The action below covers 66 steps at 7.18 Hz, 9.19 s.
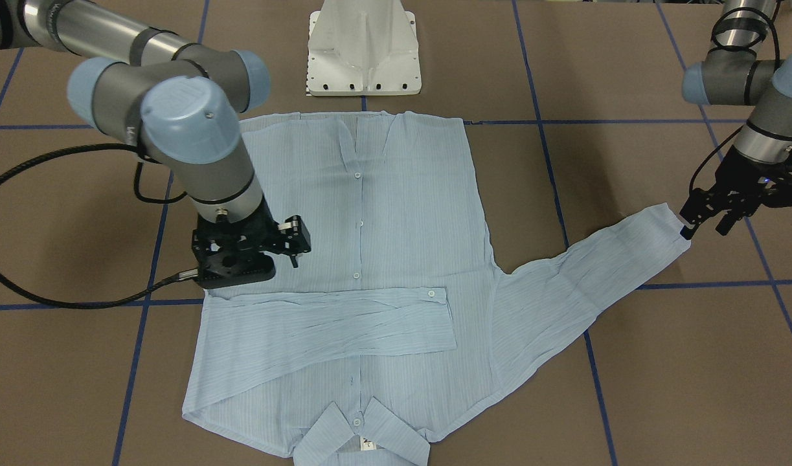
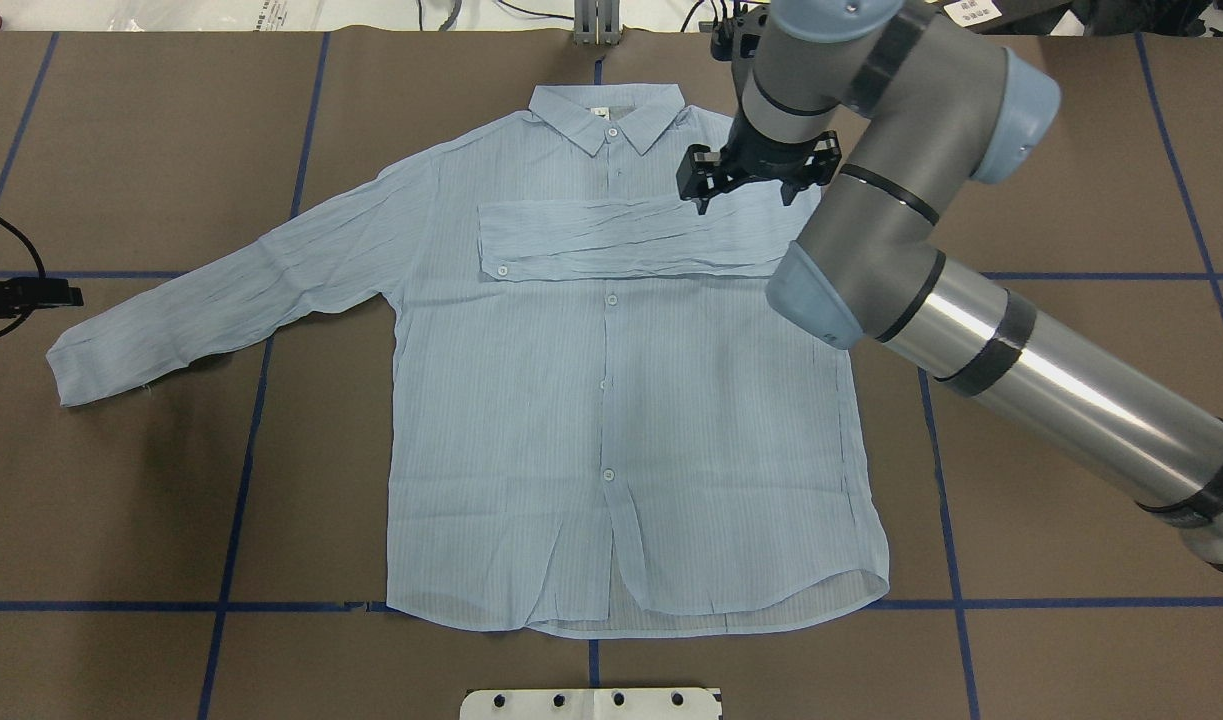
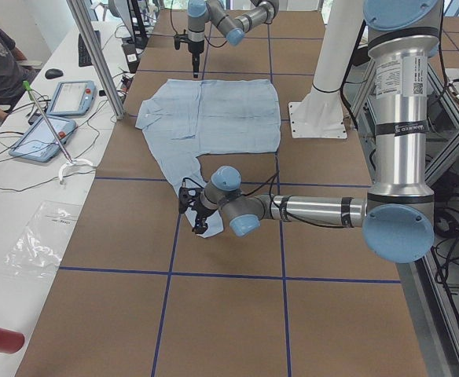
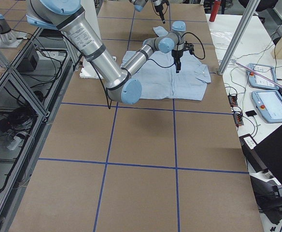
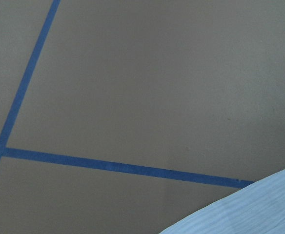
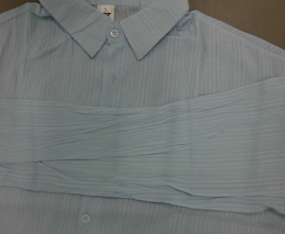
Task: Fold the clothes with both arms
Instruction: 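Release the sleeve and raise the right gripper away from the shirt, then grasp the other sleeve cuff with the left gripper while the right arm withdraws, then carry the sleeve with the left gripper across the chest and release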
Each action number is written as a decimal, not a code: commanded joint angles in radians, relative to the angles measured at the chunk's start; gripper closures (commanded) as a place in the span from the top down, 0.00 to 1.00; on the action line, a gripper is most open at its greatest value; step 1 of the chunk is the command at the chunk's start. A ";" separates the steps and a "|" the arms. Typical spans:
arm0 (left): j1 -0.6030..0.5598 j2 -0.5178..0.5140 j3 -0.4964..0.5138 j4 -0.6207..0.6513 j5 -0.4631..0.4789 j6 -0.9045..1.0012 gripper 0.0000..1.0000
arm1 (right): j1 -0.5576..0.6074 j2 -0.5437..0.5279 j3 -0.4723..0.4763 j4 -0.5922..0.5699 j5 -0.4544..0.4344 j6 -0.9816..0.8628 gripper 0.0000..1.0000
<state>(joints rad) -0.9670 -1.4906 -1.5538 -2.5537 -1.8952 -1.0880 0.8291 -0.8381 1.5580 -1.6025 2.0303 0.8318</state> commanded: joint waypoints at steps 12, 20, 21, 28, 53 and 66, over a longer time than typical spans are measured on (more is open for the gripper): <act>0.070 0.030 0.046 0.006 0.048 -0.003 0.58 | 0.022 -0.047 0.033 0.001 0.013 -0.028 1.00; 0.076 0.026 0.051 0.006 0.048 -0.003 0.41 | 0.022 -0.048 0.034 -0.007 0.013 -0.020 1.00; 0.077 0.026 0.051 0.006 0.047 -0.003 0.41 | 0.022 -0.050 0.034 -0.007 0.013 -0.020 1.00; 0.077 0.030 0.040 0.007 0.045 -0.003 0.00 | 0.028 -0.052 0.042 -0.019 0.014 -0.020 1.00; 0.416 -1.174 0.596 0.009 0.188 -0.984 0.00 | 0.200 -0.667 0.212 0.248 0.074 -0.370 1.00; 0.432 -0.598 -0.261 0.452 0.128 -0.733 0.96 | -0.179 -0.815 0.371 0.616 -0.042 0.260 1.00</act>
<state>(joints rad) -0.5390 -2.1964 -1.6634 -2.1773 -1.7673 -1.8538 0.7539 -1.5962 1.8631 -0.9951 2.0613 0.9955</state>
